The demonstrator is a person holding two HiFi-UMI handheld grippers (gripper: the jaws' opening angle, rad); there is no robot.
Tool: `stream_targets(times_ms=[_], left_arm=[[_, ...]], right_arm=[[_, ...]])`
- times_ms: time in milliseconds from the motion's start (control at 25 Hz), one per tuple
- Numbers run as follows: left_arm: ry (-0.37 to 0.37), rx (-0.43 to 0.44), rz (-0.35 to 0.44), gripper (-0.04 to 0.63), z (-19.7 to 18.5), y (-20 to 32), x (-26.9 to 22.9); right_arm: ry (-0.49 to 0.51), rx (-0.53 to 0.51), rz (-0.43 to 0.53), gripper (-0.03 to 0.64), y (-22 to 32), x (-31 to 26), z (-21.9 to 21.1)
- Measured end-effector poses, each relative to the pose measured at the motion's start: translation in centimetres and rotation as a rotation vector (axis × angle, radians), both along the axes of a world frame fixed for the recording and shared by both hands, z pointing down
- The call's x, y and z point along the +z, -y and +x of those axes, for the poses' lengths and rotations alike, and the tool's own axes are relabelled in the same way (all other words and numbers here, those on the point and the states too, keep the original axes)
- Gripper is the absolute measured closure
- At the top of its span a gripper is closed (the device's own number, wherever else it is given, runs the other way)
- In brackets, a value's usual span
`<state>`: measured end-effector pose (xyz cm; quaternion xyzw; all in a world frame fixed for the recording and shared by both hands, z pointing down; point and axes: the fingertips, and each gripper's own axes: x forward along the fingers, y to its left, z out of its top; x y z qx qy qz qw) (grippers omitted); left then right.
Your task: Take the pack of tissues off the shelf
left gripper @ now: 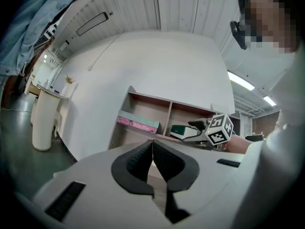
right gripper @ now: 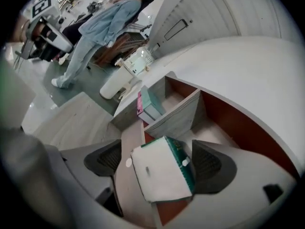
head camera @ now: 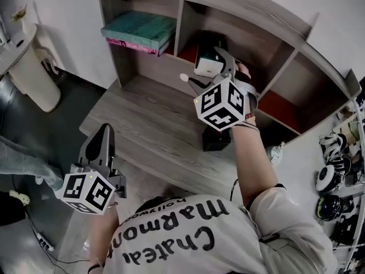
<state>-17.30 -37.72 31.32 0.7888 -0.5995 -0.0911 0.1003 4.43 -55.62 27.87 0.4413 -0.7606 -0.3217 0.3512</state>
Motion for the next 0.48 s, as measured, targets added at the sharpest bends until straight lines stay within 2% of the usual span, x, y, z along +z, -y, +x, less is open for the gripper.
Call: stream_targets(times_ms=[240, 480], left_arm=[[0.006, 0.004, -0.003, 0.578, 0.0, 0.6, 0.1], [-0.008, -0.020, -0.021, 0.578, -0.8, 0.6, 0.7]], right_arm=[[-0.112, 0.074, 0.084, 0.164, 1.7, 1.2, 0.6], [-0.134, 0.091, 0.117, 0.164, 1.9, 1.6, 0.6]])
